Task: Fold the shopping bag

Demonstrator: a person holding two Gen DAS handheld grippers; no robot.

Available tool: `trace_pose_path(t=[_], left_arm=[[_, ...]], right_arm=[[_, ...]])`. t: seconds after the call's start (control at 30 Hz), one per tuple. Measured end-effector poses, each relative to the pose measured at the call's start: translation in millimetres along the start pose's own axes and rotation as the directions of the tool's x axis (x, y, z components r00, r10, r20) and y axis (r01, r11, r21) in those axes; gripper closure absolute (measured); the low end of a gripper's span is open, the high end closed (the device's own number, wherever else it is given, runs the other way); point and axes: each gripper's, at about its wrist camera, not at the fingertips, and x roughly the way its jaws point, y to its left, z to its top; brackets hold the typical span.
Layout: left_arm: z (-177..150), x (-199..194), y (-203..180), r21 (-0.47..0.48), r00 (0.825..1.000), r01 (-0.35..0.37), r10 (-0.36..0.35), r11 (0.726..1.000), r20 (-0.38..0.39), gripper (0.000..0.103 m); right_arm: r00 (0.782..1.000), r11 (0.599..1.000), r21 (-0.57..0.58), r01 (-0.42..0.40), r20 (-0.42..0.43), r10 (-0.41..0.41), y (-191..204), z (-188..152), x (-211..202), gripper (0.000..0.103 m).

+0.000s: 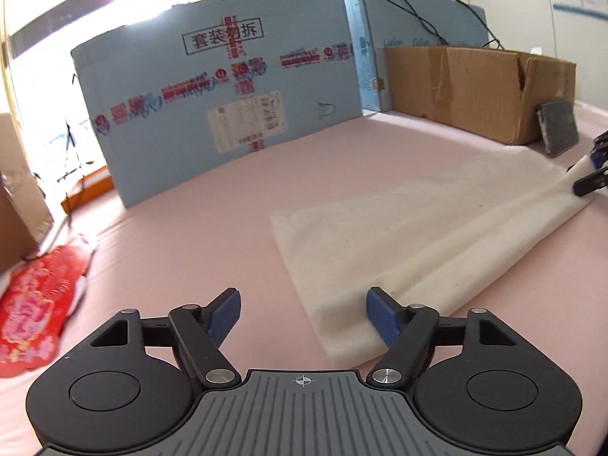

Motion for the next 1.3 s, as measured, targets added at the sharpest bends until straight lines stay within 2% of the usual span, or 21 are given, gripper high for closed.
trace_pose_path(t=[0.07, 0.13, 0.2, 0.27, 0.37, 0.4, 0.43, 0.5, 0.67, 0.8, 0.93, 1.07, 1.23, 1.3], left_arm=[[4.9, -12.7, -3.1, -0.003, 0.996, -0.047, 0.047, 0.999, 0.076, 0.027], [9.5, -25.1, -8.6, -0.012, 0.984, -0.046, 0.048, 0.999, 0.169, 0.017], [15.7, -32.8, -19.2, -0.035, 0.969, 0.015, -0.006, 0.999, 0.247, 0.017], [21.6, -29.6, -34.8, -0.033, 0.957, 0.131, -0.117, 0.991, 0.264, 0.017], [28.8, -18.3, -61.8, 0.022, 0.946, 0.236, -0.234, 0.972, 0.225, 0.020], [29.7, -14.4, -69.0, 0.042, 0.943, 0.264, -0.267, 0.964, 0.198, 0.027], [30.5, -10.2, -74.4, 0.058, 0.943, 0.282, -0.288, 0.958, 0.167, 0.037], [31.6, -2.3, -80.2, 0.074, 0.947, 0.292, -0.299, 0.954, 0.117, 0.039], [28.6, 13.0, -82.9, 0.057, 0.944, 0.326, -0.328, 0.944, 0.027, 0.037], [25.9, 18.1, -79.7, 0.025, 0.946, 0.324, -0.325, 0.946, 0.015, 0.024], [25.0, 18.3, -77.7, 0.018, 0.947, 0.320, -0.320, 0.947, 0.016, 0.022], [25.2, 19.1, -77.5, 0.017, 0.950, 0.313, -0.313, 0.950, 0.017, 0.020], [26.1, 18.9, -76.4, 0.014, 0.951, 0.309, -0.309, 0.951, 0.018, 0.017], [26.2, 18.9, -76.5, 0.015, 0.952, 0.306, -0.306, 0.952, 0.019, 0.017]], right_arm=[[1.000, 1.000, 0.007, 0.013, 0.013, -0.013, 2.9, -3.0, -0.6, 0.069], [0.999, 1.000, 0.016, 0.023, 0.025, -0.024, 4.9, -5.8, -0.4, 0.069], [0.999, 0.999, 0.031, 0.030, 0.036, -0.031, 6.1, -9.3, -1.3, 0.069], [0.998, 0.999, 0.032, 0.041, 0.047, -0.042, 8.8, -11.7, -1.8, 0.069], [0.997, 0.998, 0.036, 0.051, 0.055, -0.053, 9.2, -13.4, -4.6, 0.067], [0.997, 0.998, 0.043, 0.053, 0.058, -0.055, 8.9, -14.1, -5.1, 0.066], [0.996, 0.997, 0.051, 0.055, 0.060, -0.058, 8.7, -14.7, -5.5, 0.065], [0.995, 0.995, 0.078, 0.067, 0.069, -0.072, 8.1, -16.4, -5.6, 0.059], [0.987, 0.979, 0.164, 0.123, 0.082, -0.138, 5.8, -21.3, -5.3, 0.043], [0.974, 0.954, 0.238, 0.182, 0.091, -0.209, 9.1, -27.3, -8.8, 0.036], [0.959, 0.935, 0.252, 0.248, 0.073, -0.274, 13.8, -29.9, -12.2, 0.027], [0.948, 0.918, 0.279, 0.284, 0.064, -0.312, 14.6, -33.5, -18.1, 0.025], [0.946, 0.887, 0.365, 0.281, 0.048, -0.320, 8.0, -38.1, -23.1, 0.024], [0.917, 0.853, 0.373, 0.366, 0.010, -0.398, 7.0, -38.5, -24.9, 0.024]])
